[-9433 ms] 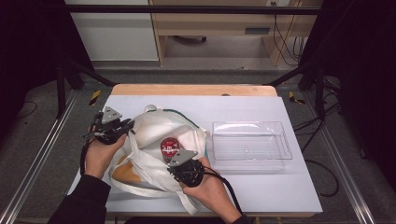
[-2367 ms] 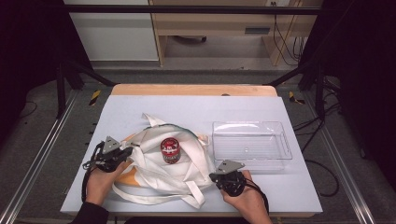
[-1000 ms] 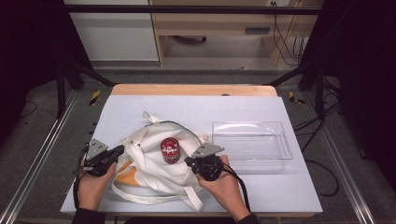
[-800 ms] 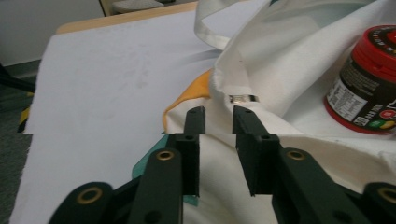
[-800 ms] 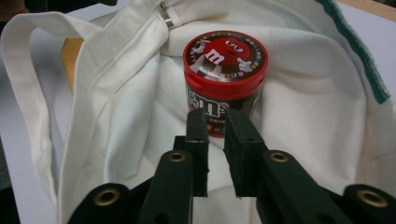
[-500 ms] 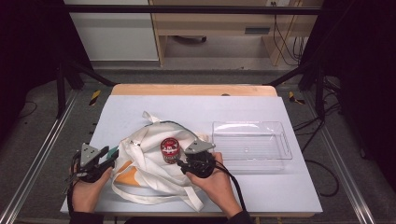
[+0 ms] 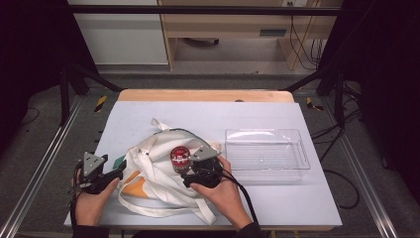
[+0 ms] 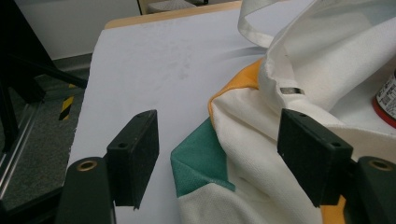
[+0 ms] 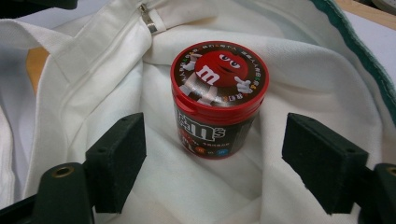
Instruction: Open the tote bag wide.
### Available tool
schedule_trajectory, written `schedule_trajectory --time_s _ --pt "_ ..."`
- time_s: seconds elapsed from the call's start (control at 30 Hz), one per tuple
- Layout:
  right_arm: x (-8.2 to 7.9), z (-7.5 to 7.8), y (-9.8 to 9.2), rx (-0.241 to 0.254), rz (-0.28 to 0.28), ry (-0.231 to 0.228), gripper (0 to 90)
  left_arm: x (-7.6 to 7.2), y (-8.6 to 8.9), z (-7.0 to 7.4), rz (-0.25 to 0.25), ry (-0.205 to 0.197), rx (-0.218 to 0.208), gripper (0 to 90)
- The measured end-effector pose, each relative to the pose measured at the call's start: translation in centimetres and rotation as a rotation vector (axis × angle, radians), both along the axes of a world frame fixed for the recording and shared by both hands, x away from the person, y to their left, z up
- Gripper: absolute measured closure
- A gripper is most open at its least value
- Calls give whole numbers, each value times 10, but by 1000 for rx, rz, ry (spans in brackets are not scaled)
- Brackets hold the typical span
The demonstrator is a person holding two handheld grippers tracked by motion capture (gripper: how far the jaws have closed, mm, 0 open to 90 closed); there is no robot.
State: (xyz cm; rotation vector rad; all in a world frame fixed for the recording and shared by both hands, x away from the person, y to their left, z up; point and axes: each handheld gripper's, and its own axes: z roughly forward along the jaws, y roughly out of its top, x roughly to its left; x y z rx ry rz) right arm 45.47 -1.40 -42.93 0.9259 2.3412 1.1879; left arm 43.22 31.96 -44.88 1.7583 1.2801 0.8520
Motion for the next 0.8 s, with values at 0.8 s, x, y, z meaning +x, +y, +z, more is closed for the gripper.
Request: schedule_trajectory --time_s 0.8 --pt "28 -9 25 -18 6 44 186 0 2 0 -7 7 -4 279"
